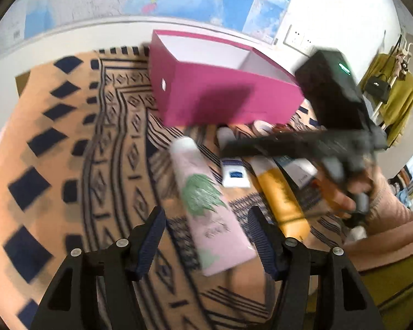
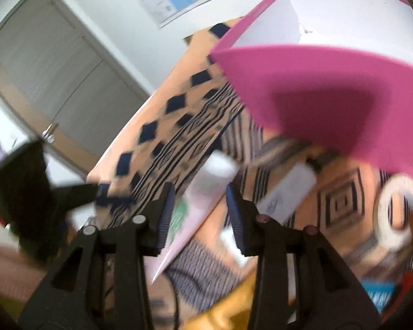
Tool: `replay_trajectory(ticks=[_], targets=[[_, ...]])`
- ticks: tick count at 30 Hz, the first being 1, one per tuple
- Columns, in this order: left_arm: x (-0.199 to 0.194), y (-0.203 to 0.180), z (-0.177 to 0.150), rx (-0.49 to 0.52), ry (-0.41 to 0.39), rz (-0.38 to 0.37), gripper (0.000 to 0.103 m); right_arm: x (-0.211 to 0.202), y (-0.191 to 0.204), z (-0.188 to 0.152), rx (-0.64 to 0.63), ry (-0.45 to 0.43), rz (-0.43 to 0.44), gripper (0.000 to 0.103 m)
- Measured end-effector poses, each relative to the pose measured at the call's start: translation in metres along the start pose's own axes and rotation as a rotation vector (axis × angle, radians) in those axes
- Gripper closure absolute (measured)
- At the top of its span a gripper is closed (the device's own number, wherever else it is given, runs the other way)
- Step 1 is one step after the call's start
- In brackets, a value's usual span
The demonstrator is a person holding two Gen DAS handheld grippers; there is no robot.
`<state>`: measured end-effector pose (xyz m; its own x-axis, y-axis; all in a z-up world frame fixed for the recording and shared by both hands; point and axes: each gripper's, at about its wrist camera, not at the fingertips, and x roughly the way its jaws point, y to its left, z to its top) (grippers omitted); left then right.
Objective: Organize rigid objects
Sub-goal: 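Position the left gripper above the pink-and-white maxam hand cream tube, then lower the left gripper onto the maxam tube and close on it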
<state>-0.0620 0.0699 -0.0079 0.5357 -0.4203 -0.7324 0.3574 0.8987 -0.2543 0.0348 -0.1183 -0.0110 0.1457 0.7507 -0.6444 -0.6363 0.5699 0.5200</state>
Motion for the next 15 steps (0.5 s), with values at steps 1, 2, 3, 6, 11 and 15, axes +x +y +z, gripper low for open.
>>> replay_trajectory(ticks=[1,2,3,6,11,15], targets=[[0.000,0.002,0.003,0.006,-0.004,0.010,0.040,-0.005,0.003,-0.007,-0.007,0.013,0.030,0.062],[0.001,0.004,0.006,0.012,-0.008,0.021,0.040,-0.008,0.005,-0.014,-0.006,0.026,0.063,0.062],[0.004,0.007,0.011,0.014,-0.009,0.030,0.040,-0.010,0.008,-0.023,0.003,0.052,0.106,0.062],[0.015,0.012,0.022,0.022,0.004,0.053,0.041,-0.007,0.018,-0.041,0.015,0.097,0.128,0.062],[0.037,0.012,0.055,0.084,0.005,0.075,0.041,0.011,0.030,-0.064,0.060,0.132,0.126,0.062],[0.052,0.008,0.077,0.131,0.013,0.060,0.041,0.018,0.043,-0.070,0.054,0.119,0.109,0.063]])
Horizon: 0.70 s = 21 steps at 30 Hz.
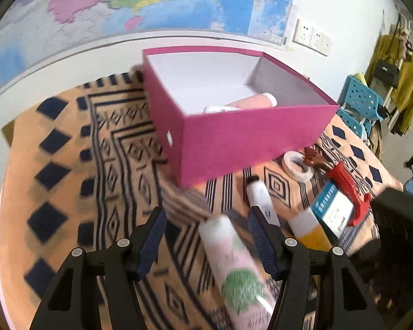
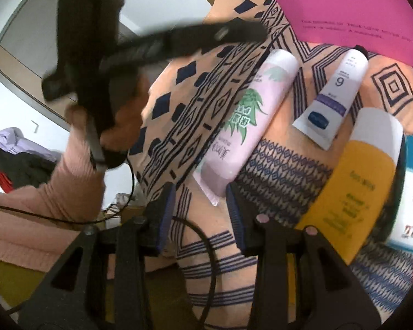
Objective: Organize rigid objects
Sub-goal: 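Lower the left gripper onto the maxam tube and close on it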
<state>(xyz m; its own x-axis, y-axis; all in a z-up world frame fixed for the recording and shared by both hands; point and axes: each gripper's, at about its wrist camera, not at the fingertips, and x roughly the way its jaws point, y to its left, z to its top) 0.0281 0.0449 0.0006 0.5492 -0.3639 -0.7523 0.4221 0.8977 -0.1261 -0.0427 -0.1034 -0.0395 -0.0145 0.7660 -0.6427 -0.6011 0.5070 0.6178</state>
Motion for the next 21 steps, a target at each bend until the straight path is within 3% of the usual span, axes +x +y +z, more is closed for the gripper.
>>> replay_trajectory(ticks=[3,4,5,9,14,18,21], targets=[[0.020,-0.001,0.007,0.024,0.047,-0.015,0.042,0.009,0.006,-0.002,-0.009,0.022,-0.039,0.076],[0.026,0.000,0.008,0.029,0.063,-0.020,0.046,0.013,0.005,-0.001,-0.007,0.028,-0.062,0.087],[0.033,0.001,0.007,0.031,0.085,-0.025,0.048,0.015,0.003,-0.002,0.000,0.031,-0.074,0.090],[0.048,0.006,0.002,0.017,0.140,-0.069,0.058,0.007,-0.006,-0.001,0.043,-0.017,-0.044,0.093],[0.048,0.017,0.000,-0.018,0.146,-0.115,0.058,-0.019,-0.025,0.005,0.093,-0.069,-0.035,0.099],[0.044,0.017,-0.003,-0.001,0.150,-0.115,0.059,-0.045,-0.046,0.014,0.145,-0.144,-0.063,0.100],[0.041,0.019,-0.005,-0.006,0.148,-0.104,0.059,-0.054,-0.047,0.014,0.148,-0.150,-0.063,0.095]])
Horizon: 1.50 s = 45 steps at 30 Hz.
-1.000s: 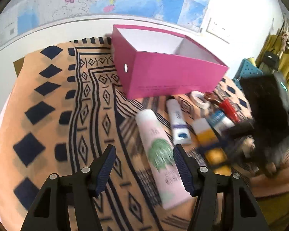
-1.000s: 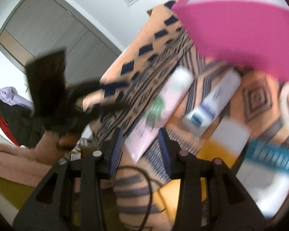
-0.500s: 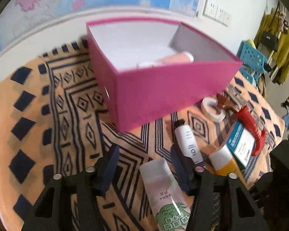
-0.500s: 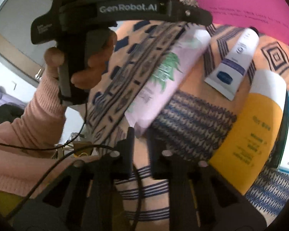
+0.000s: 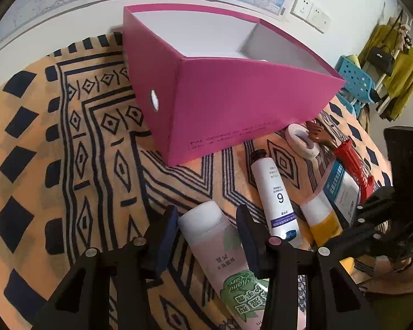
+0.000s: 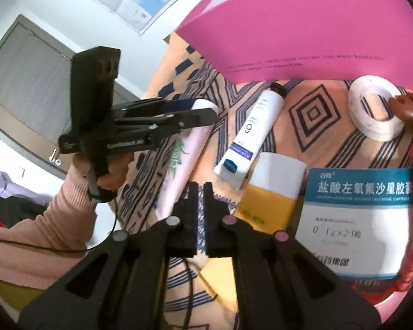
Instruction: Organize rigid objects
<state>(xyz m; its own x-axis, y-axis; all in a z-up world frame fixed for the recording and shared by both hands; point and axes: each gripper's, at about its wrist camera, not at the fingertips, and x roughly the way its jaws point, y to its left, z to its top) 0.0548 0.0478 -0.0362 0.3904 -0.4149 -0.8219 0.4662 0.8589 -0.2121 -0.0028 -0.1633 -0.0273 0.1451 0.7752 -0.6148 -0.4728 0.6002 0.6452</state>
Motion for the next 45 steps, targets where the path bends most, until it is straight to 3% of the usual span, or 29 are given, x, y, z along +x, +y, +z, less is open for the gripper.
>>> replay_trajectory(ticks=[1,3,4,11,12,14,20,27,30,34,40,42,45], targets=[[0.000,0.001,0.001,-0.003,-0.003,0.013,0.059,-0.002,0.002,-0.002,-0.001,0.004,0.011,0.095],[0.000,0.005,0.002,-0.020,-0.004,0.021,0.059,0.014,0.013,-0.005,-0.026,0.058,0.029,0.079],[0.000,0.006,0.003,-0.029,-0.005,0.024,0.059,0.022,0.017,-0.007,-0.031,0.080,0.031,0.066],[0.004,0.009,0.006,-0.048,-0.005,0.041,0.059,0.058,0.043,-0.011,-0.066,0.132,0.044,0.068],[0.004,0.009,0.005,-0.052,-0.005,0.041,0.059,0.061,0.043,-0.011,-0.070,0.139,0.028,0.071],[0.005,0.011,0.006,-0.062,-0.006,0.038,0.059,0.070,0.041,-0.010,-0.059,0.151,-0.014,0.091],[0.006,0.017,0.006,-0.085,-0.013,0.035,0.059,0.074,0.031,-0.007,0.022,0.145,0.028,0.091],[0.006,0.020,0.006,-0.110,-0.019,0.035,0.060,0.081,0.034,-0.005,0.022,0.123,0.049,0.092],[0.004,0.025,0.005,-0.137,-0.027,0.033,0.059,0.072,0.028,-0.003,0.031,0.110,0.067,0.094],[0.003,0.027,0.005,-0.148,-0.031,0.039,0.058,0.055,0.019,0.000,0.018,0.078,0.021,0.103],[0.000,0.023,0.001,-0.135,-0.034,0.045,0.058,0.015,-0.011,0.010,0.084,-0.019,-0.057,0.102],[0.001,0.025,0.002,-0.144,-0.031,0.051,0.058,0.016,-0.011,0.009,0.096,-0.013,-0.047,0.097],[0.003,0.027,0.006,-0.161,-0.026,0.060,0.058,0.031,0.018,0.000,0.007,0.042,-0.006,0.089]])
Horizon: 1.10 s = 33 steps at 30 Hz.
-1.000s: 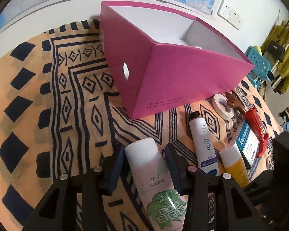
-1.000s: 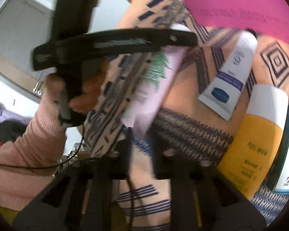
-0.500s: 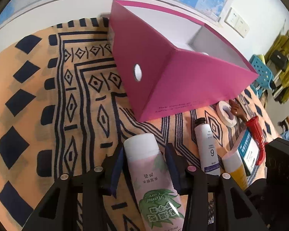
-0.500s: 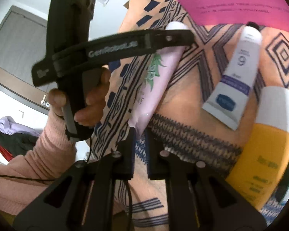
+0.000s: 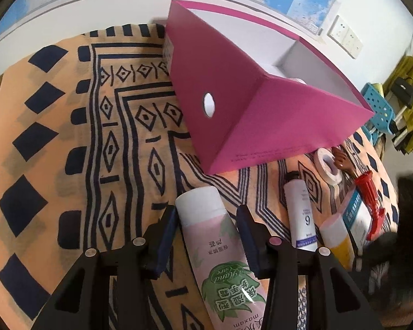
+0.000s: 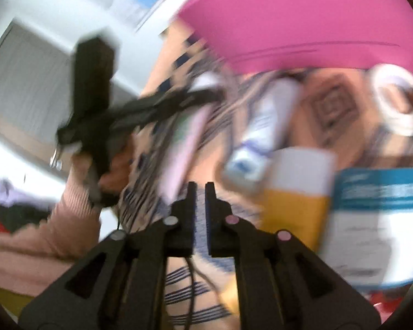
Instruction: Organize rigid objects
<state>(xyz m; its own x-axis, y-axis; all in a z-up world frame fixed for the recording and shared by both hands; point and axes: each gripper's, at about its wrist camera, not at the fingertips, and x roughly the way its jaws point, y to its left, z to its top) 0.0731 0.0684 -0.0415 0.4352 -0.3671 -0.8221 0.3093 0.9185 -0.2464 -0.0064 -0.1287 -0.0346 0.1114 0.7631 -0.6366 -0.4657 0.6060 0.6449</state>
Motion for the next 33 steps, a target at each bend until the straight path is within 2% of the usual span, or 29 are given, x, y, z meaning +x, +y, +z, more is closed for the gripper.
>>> replay_trajectory(ticks=[1,4,6,9,10,11,12,15,23,27,33], targets=[[0.001,0.000,0.001,0.000,-0.001,0.006,0.058,0.007,0.009,-0.002,-0.023,0.013,-0.009,0.076],[0.001,-0.001,0.002,-0.003,0.001,0.008,0.058,0.029,0.022,0.001,-0.035,0.046,0.001,0.063],[0.002,-0.001,0.001,-0.010,0.002,0.006,0.058,0.042,0.025,0.003,-0.015,0.067,0.006,0.061],[0.002,0.002,0.001,-0.023,-0.001,0.003,0.058,0.048,0.028,0.006,-0.008,0.053,0.018,0.061],[0.003,0.002,0.002,-0.026,-0.001,-0.001,0.058,0.049,0.028,0.007,-0.002,0.047,0.019,0.063],[0.003,0.003,0.002,-0.027,-0.004,-0.003,0.058,0.050,0.026,0.007,0.010,0.043,0.020,0.081],[0.003,0.004,0.002,-0.029,-0.004,-0.003,0.058,0.052,0.022,0.008,0.019,0.051,-0.001,0.089],[0.003,0.005,0.002,-0.031,-0.005,-0.007,0.058,0.049,0.014,0.006,0.039,0.052,0.033,0.091],[-0.003,0.008,0.003,-0.051,-0.025,-0.024,0.051,0.014,-0.001,0.007,0.008,0.046,0.024,0.094],[-0.008,0.011,0.003,-0.058,-0.034,-0.030,0.050,-0.016,-0.007,0.014,-0.027,0.027,-0.025,0.094],[-0.018,0.002,-0.006,-0.036,-0.048,-0.021,0.050,-0.052,-0.030,0.043,-0.022,-0.071,-0.105,0.092]])
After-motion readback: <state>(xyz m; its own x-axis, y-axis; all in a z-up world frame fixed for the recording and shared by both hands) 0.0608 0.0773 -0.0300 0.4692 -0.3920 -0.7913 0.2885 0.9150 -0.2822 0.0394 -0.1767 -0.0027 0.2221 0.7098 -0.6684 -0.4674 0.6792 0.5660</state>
